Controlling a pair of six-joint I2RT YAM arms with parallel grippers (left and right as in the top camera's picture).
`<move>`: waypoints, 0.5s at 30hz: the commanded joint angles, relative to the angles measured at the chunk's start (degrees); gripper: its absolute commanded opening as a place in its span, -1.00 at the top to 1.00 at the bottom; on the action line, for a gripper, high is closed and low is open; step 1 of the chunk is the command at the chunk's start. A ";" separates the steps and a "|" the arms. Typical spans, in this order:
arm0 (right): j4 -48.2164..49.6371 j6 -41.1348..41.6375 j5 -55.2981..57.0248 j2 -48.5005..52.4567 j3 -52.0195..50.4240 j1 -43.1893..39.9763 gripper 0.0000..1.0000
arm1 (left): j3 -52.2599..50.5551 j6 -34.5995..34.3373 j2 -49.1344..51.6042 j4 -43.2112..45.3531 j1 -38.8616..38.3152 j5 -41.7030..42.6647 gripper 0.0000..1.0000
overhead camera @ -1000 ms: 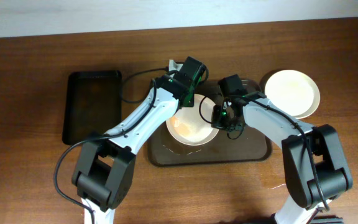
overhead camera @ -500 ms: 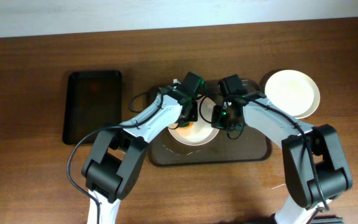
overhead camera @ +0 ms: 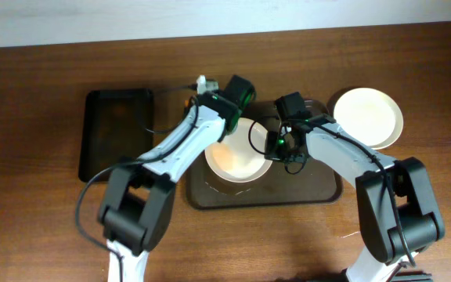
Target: Clean dirty plates on tray and stack at the side
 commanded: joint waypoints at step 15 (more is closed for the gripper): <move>-17.03 -13.60 11.28 -16.09 9.99 6.36 0.92 | -3.72 14.95 -0.57 -8.50 34.56 34.77 0.28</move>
